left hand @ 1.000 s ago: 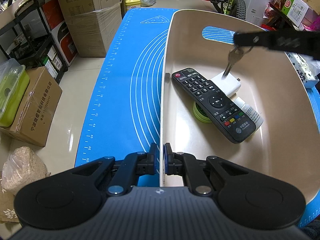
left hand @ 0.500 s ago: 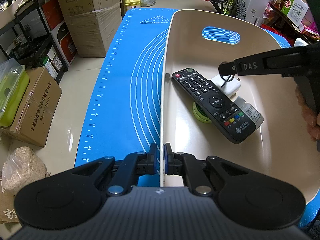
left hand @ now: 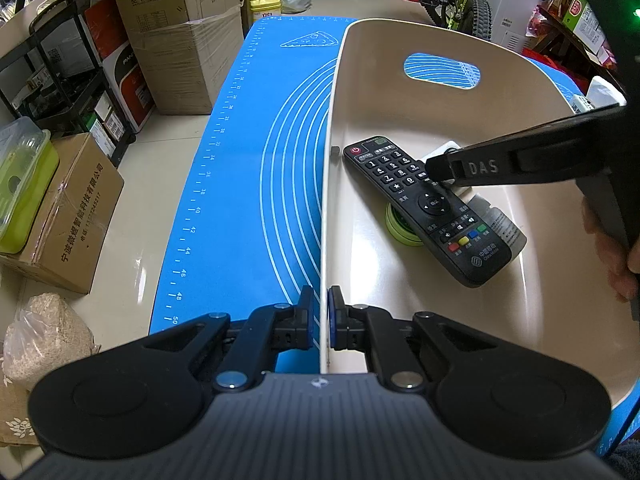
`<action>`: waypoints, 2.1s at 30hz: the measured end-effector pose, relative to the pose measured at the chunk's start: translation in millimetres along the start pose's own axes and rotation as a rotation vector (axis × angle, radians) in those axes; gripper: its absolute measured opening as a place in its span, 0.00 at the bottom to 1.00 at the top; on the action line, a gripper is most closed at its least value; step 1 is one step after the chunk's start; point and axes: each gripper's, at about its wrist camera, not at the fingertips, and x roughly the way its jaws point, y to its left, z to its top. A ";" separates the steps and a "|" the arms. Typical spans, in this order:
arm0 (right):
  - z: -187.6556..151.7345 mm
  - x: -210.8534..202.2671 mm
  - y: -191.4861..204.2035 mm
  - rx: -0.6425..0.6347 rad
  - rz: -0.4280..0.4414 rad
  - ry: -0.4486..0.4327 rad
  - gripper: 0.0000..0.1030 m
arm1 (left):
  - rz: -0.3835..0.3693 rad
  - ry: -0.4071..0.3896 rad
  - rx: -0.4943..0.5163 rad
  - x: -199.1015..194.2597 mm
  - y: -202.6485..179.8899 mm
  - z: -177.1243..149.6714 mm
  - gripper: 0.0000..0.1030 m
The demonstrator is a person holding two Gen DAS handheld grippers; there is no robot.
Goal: Organize rigid objects
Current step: 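Carry the silver key into the bin with the right tool and release, then grasp the second white charger on the mat with the right tool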
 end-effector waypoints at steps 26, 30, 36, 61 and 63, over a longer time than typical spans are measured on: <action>-34.4 -116.3 -134.5 0.101 -0.222 -0.255 0.58 | 0.002 0.001 0.001 -1.0 0.1 0.0 0.10; -45.6 -92.5 -159.0 0.161 -0.252 -0.194 0.58 | 0.003 0.001 0.003 -1.1 -0.1 0.0 0.10; -55.6 -52.3 -175.2 0.228 -0.250 -0.126 0.58 | 0.001 0.001 0.001 -0.8 1.0 -0.3 0.10; -72.8 -14.9 -161.3 0.193 -0.324 -0.101 0.41 | -0.001 0.001 0.001 -0.6 1.2 0.4 0.10; -73.9 -25.9 -158.1 0.192 -0.323 -0.131 0.41 | -0.001 0.001 0.000 -0.6 1.1 0.4 0.10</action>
